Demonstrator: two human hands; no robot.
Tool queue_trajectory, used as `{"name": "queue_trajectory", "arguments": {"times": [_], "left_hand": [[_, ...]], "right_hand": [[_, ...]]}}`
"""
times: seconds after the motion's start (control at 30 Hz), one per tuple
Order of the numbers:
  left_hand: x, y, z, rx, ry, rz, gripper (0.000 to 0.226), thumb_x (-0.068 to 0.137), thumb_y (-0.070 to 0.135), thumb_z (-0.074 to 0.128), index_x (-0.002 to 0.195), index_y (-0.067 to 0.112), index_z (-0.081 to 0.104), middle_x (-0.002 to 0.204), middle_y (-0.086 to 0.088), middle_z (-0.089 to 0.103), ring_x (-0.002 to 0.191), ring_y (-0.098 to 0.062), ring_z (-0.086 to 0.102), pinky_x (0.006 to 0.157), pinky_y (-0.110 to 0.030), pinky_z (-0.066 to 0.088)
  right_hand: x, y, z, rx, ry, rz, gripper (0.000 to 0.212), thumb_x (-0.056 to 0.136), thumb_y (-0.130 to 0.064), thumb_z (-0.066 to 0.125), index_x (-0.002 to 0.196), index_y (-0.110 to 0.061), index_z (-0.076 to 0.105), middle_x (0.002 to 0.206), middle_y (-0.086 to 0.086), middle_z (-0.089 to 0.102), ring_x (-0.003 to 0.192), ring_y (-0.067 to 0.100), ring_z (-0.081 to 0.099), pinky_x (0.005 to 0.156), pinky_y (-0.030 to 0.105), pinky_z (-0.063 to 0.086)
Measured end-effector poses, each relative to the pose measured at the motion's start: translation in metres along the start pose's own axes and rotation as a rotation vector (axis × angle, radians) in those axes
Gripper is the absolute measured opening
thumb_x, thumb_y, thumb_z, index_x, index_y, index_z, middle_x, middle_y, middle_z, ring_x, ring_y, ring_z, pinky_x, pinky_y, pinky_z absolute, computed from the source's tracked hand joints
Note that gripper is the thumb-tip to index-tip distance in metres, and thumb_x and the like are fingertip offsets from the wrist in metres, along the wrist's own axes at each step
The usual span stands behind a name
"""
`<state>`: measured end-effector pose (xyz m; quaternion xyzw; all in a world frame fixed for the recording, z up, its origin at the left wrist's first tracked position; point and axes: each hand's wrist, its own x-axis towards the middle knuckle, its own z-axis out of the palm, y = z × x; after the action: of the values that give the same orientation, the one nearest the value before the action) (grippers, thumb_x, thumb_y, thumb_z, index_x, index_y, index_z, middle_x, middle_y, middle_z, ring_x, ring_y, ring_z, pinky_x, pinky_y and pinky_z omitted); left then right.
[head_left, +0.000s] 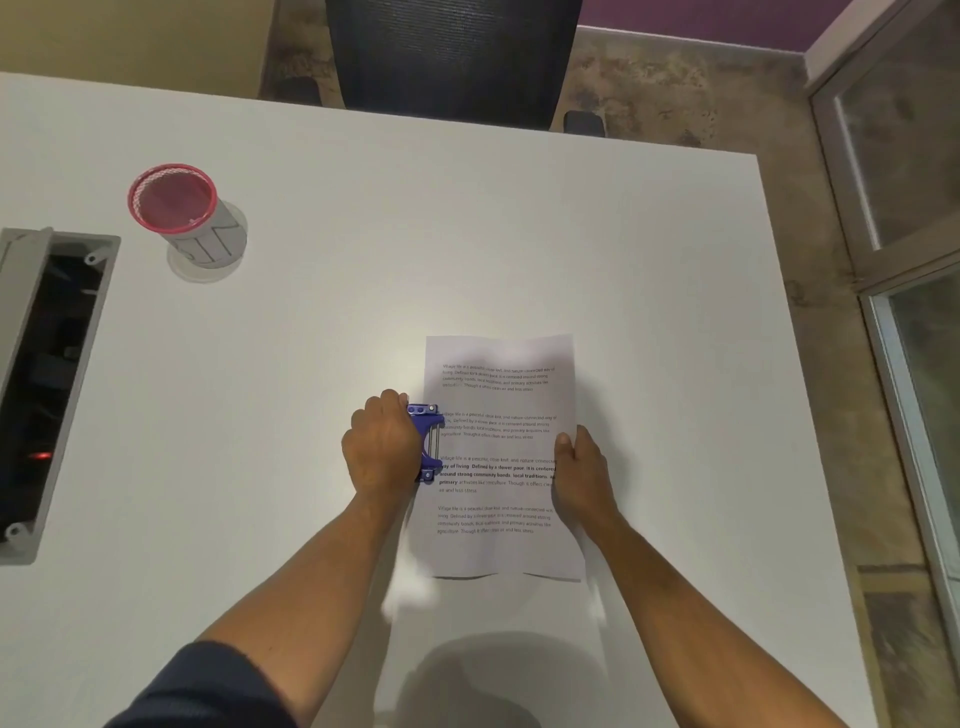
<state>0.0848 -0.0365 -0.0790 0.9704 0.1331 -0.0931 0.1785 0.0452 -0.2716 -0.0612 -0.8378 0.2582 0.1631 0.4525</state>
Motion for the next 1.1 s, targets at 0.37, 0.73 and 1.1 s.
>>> {"name": "queue_trajectory", "arguments": {"times": [0.37, 0.73, 1.1], "left_hand": [[-0.003, 0.005, -0.009, -0.147, 0.011, -0.048, 0.038, 0.103, 0.028, 0.028, 0.085, 0.004, 0.052, 0.082, -0.015, 0.06, 0.074, -0.036, 0.055, 0.067, -0.047, 0.049], [-0.017, 0.004, -0.024, -0.527, -0.089, -0.194, 0.042, 0.093, 0.053, 0.046, 0.079, 0.014, 0.051, 0.07, 0.001, 0.062, 0.065, -0.017, 0.059, 0.058, -0.034, 0.045], [-0.029, -0.006, -0.029, -0.753, -0.173, -0.259, 0.008, 0.088, 0.019, 0.066, 0.092, 0.012, 0.064, 0.08, -0.002, 0.065, 0.07, -0.018, 0.061, 0.058, -0.022, 0.043]], "right_hand": [[-0.001, 0.002, -0.002, 0.037, -0.03, -0.001, 0.018, 0.105, -0.026, 0.034, 0.103, -0.018, 0.05, 0.092, -0.009, 0.063, 0.078, 0.003, 0.064, 0.046, 0.005, 0.045], [-0.01, -0.002, -0.008, 0.106, -0.043, -0.013, 0.021, 0.105, -0.023, 0.035, 0.103, -0.017, 0.055, 0.094, -0.007, 0.067, 0.079, 0.001, 0.065, 0.048, 0.004, 0.044], [-0.015, 0.011, -0.02, 0.088, -0.021, -0.077, 0.019, 0.104, -0.024, 0.039, 0.094, -0.015, 0.053, 0.09, 0.0, 0.065, 0.077, 0.011, 0.066, 0.051, 0.01, 0.044]]}}
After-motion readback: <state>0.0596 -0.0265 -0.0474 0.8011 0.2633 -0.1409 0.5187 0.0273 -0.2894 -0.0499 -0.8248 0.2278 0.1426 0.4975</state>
